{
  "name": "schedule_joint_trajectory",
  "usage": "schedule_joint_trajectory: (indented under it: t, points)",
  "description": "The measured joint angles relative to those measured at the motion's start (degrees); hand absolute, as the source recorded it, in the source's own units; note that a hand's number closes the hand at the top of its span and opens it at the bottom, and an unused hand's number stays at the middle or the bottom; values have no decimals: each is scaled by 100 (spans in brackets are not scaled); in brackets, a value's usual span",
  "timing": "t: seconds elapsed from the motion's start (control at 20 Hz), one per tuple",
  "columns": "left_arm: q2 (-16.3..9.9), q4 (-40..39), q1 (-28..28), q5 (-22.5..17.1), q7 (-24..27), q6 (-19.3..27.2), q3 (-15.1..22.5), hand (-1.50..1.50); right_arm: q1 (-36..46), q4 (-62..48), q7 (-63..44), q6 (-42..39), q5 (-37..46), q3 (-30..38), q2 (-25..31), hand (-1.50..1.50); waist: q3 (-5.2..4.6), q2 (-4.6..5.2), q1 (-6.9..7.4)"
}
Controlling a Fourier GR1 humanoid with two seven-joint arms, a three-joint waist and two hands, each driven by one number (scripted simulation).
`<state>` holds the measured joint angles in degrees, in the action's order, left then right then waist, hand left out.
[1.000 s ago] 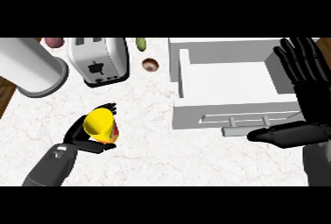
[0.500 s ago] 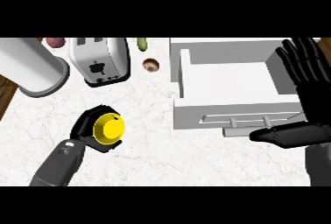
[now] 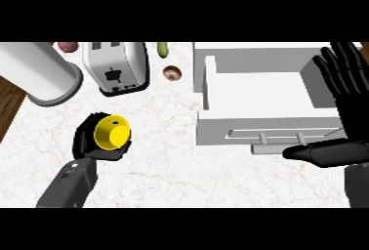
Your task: Pick up the cup, place it into the drawer and close the drawer
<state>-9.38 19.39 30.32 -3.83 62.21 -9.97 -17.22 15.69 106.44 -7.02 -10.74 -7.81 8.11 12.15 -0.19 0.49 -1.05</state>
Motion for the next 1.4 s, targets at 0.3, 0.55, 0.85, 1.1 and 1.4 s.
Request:
schedule_joint_trajectory:
  t: [0.3,0.55,0.85,1.1,1.4]
  points:
    - [218,554,441,-46,-316,86,118,150,-125,161,-92,-45,-39,41,53,-150,14,-46,55]
    - [494,1316,935,-67,-916,217,355,150,-142,7,41,-68,-12,128,82,-150,22,-73,119]
    - [813,2279,1608,-114,-2197,637,760,150,-150,-29,85,11,137,57,14,-150,24,-86,137]
    - [900,2678,2253,-324,-3114,1311,1286,150,-52,-167,133,45,191,60,-2,-150,22,-70,82]
    - [928,2414,3301,-608,-4059,2266,1827,150,53,-253,222,85,295,-5,-46,-150,23,-43,-37]
